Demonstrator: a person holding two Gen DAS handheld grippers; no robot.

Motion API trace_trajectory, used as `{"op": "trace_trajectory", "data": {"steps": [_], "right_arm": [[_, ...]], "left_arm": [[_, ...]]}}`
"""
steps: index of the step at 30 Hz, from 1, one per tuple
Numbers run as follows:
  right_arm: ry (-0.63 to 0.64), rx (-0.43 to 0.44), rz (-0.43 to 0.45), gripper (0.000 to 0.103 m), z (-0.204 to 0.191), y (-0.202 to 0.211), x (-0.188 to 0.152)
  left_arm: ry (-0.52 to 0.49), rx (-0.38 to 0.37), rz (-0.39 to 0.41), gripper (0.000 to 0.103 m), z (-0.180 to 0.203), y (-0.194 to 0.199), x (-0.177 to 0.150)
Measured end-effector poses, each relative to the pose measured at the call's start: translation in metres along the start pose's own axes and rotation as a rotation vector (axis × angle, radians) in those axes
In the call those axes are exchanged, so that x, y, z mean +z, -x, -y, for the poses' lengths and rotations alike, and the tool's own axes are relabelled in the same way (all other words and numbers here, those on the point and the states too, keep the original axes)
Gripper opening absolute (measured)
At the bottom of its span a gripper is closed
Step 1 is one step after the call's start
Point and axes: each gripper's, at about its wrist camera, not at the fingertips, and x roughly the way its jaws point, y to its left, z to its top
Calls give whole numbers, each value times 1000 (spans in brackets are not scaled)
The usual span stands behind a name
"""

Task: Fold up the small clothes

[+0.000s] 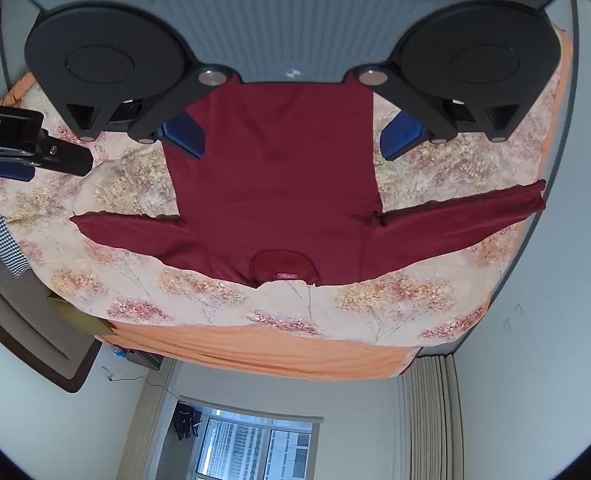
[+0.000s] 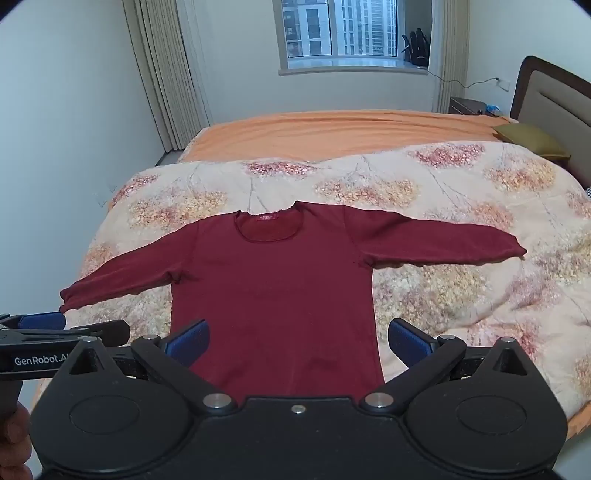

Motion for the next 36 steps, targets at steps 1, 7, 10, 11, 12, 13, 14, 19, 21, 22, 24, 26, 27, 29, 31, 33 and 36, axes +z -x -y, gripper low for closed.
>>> {"op": "trace_trajectory", "data": {"steps": [1,7,10,11,12,13,14,19,21,22,24,26,27,29,31,33,36], "right_arm": [[-5,-2,-5,103,1,0,0],[-8,10,1,103,6,-4,3],[-4,14,24,103,8,0,1],[-5,10,24,103,6,-2,0],[-6,9,23,103,8,-3,1],[-7,9,23,103,9,-4,2],[-8,8,23,103,11,-5,3],[-12,4,28,103,10,-4,4],[-13,0,27,103,9,-3,4],[-13,0,27,103,8,-3,4],[-13,-1,25,103,7,-4,5],[-13,1,29,103,8,-4,4],[-13,0,31,103,8,-4,4],[-14,-1,34,103,8,-4,4],[-17,-2,39,103,7,-3,4],[-18,-2,43,103,6,-2,5],[-16,-2,45,103,5,-2,5]], "left_arm": [[0,3,0,103,0,1,-1],[-1,17,-19,103,10,-12,8],[5,9,-11,103,8,-8,6],[4,8,-13,103,8,-8,6],[4,6,-15,103,7,-10,5],[3,6,-16,103,7,-10,5],[3,6,-15,103,7,-10,5],[4,6,-17,103,7,-10,5],[5,4,-18,103,6,-9,5],[5,3,-18,103,5,-9,4],[8,2,-19,103,4,-9,4],[9,1,-20,103,3,-8,4],[7,2,-19,103,3,-8,4],[7,-2,-19,103,2,-7,5],[6,-5,-19,103,2,-7,5],[6,-6,-17,103,2,-6,6],[6,-7,-18,103,1,-6,6]]}}
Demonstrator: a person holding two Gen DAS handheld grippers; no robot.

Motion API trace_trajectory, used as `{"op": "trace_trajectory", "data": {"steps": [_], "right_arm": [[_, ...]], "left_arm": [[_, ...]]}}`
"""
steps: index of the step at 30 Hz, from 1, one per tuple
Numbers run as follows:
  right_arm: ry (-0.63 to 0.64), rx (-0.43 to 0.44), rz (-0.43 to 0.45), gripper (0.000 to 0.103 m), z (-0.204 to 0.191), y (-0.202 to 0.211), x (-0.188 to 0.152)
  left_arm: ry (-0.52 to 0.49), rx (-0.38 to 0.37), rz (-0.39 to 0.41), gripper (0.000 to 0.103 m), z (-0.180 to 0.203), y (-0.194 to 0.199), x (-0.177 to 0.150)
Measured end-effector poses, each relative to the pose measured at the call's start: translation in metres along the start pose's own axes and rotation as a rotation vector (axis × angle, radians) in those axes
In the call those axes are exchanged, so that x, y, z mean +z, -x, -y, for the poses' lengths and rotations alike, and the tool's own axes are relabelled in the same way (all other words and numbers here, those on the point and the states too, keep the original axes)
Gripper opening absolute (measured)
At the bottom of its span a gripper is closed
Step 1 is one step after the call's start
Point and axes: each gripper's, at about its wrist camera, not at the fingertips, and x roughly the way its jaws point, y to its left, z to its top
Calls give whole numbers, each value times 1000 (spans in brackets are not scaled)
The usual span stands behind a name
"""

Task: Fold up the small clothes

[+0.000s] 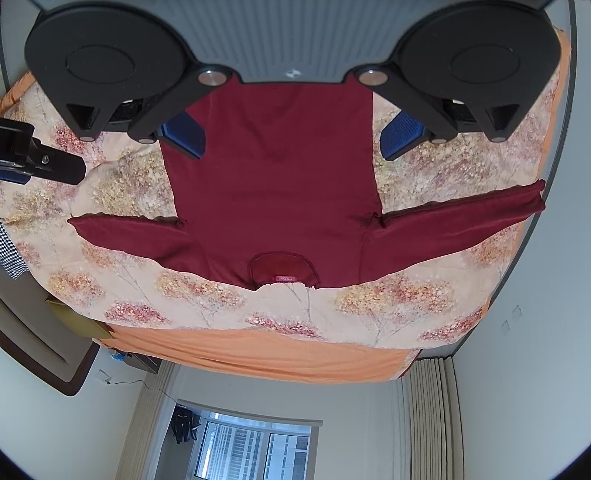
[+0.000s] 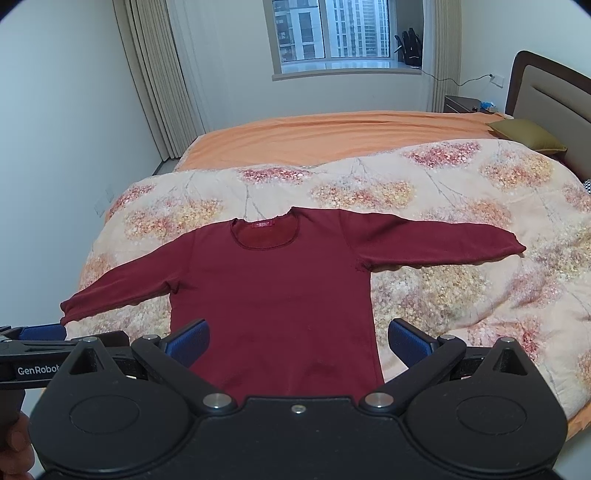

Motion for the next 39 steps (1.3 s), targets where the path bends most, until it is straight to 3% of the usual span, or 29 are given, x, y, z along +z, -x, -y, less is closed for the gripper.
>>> {"op": "trace_trajectory", "data": {"steps": [39], "right_arm": [[5,-15,11,103,6,8,0]], "left_arm": [[17,-43,-5,103,6,-3,-2]]}}
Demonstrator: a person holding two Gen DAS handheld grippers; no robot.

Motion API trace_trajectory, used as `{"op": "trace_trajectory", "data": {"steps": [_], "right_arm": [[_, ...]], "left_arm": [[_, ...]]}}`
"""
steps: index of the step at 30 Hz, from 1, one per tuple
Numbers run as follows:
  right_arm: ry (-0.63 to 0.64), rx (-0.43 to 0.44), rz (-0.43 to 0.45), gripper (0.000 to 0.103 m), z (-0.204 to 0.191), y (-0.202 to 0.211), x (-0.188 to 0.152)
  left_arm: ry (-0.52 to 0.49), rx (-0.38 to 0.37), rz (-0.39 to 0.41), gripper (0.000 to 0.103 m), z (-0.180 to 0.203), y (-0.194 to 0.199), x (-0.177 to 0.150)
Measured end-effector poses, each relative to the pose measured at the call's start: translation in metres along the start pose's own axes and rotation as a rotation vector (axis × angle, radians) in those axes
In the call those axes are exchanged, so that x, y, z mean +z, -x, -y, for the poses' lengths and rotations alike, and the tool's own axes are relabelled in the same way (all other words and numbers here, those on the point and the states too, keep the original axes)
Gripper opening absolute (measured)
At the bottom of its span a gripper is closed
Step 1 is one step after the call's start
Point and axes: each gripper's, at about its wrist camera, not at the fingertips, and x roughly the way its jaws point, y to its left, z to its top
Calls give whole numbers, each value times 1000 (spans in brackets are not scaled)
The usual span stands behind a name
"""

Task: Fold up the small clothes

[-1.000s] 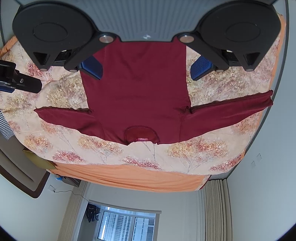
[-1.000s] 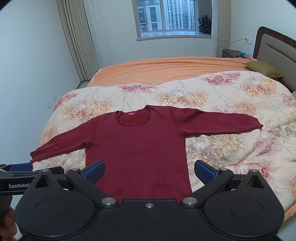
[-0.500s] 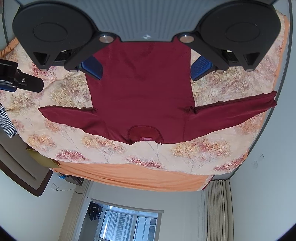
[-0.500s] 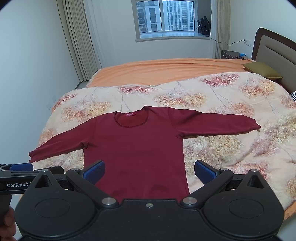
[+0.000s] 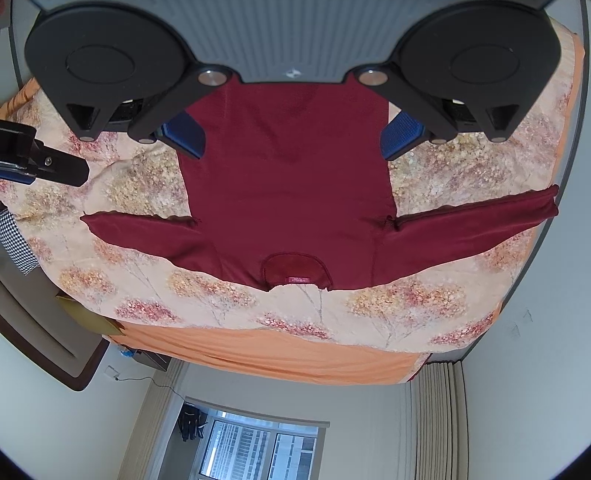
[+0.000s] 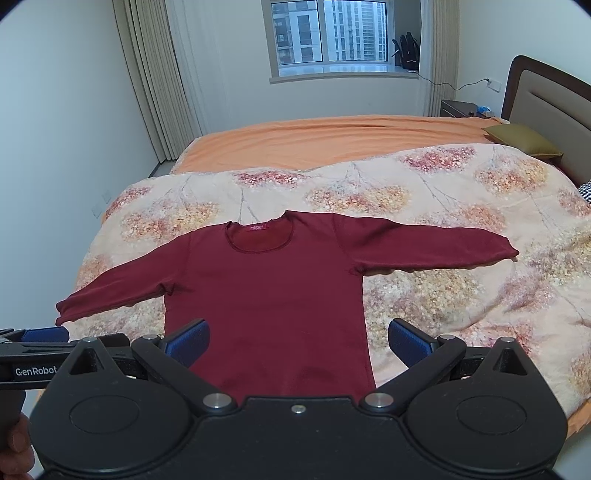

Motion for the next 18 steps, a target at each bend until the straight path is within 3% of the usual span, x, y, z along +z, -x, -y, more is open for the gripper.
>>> {"op": "trace_trajectory", "data": {"steps": [7,13,18], "right_arm": [[-4,15,3,103,2,-2,1],[-22,113,68,103,25,-7,3],[-10,123,36,103,51,-20,7]], "left_arm": [[16,-28,0,103,4,-11,2],[29,-124,1,103,15,-33,3],[11,-172,-37,103,35,-49,-1]]}}
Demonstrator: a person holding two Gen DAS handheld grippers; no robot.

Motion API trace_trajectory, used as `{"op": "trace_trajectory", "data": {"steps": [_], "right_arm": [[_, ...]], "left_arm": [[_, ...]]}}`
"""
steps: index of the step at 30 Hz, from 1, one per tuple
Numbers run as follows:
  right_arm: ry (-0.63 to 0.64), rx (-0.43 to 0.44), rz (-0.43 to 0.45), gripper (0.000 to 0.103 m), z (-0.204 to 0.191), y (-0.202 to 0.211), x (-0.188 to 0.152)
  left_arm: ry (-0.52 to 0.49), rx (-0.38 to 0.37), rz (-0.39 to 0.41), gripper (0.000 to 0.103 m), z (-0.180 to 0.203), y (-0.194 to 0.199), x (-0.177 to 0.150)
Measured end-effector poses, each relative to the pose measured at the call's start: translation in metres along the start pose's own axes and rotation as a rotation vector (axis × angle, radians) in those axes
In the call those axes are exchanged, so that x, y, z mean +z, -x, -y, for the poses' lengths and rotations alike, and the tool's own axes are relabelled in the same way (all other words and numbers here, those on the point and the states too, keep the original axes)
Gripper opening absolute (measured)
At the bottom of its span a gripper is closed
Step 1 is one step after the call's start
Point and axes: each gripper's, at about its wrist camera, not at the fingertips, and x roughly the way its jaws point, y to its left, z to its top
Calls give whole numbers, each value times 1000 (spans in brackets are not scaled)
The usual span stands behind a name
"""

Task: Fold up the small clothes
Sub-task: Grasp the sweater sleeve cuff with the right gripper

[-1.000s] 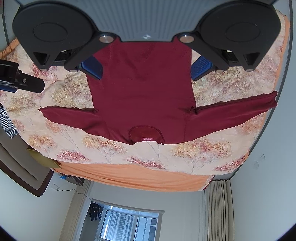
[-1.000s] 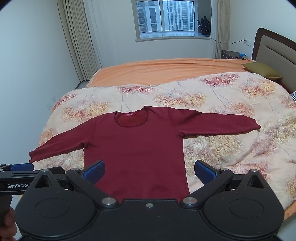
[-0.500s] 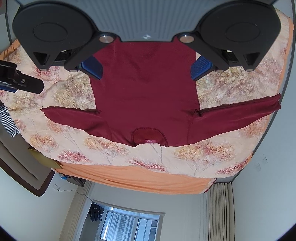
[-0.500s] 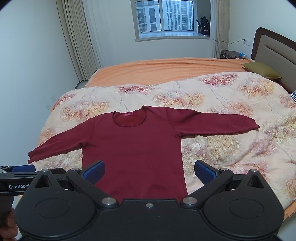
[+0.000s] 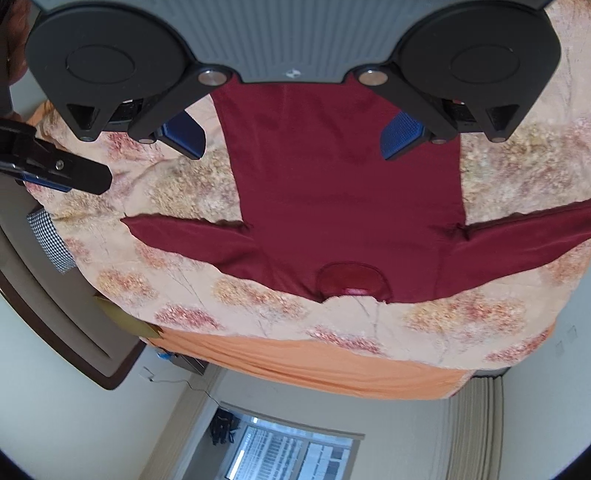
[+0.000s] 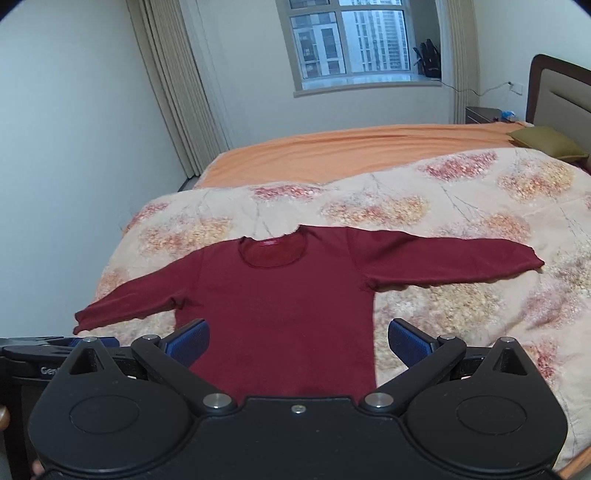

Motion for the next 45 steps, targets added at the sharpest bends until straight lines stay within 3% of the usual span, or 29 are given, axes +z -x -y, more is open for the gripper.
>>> {"op": "trace_trajectory", "data": {"steps": [4,6,10,15,19,23,29,33,38,40,41,42,45], "right_arm": [[-70,18,-12,103,37,-2,-2],[-120,14,6,103,64,-1,-2],[-249,-21,-3,103,144,-13,-1],[-376,-96,-10,102,258,-49,8],[-479,-109,-6,102,359,-94,20],[-526,-121,-27,102,429,-155,33],[-689,-10,1,96,509,-237,39],[-864,19,-26,80,551,-273,29],[-1026,37,-16,70,579,-294,11],[-1061,34,-16,58,585,-304,6],[-1072,38,-14,40,587,-307,4],[-1069,43,-15,6,587,-308,6],[-924,107,20,5,568,-299,29]], "left_arm": [[54,-168,-25,103,2,-16,-2],[56,-175,-14,103,7,-26,0],[-4,-82,-38,103,34,-56,10],[32,5,-129,103,60,-106,30],[49,86,-183,103,77,-147,46],[49,145,-202,103,96,-178,61],[67,211,-242,103,111,-212,78],[72,231,-248,103,117,-224,85],[72,237,-265,103,120,-242,94],[69,231,-271,103,122,-251,96],[64,225,-272,103,123,-256,98],[57,218,-272,103,124,-261,99],[48,186,-265,103,124,-281,106]]}}
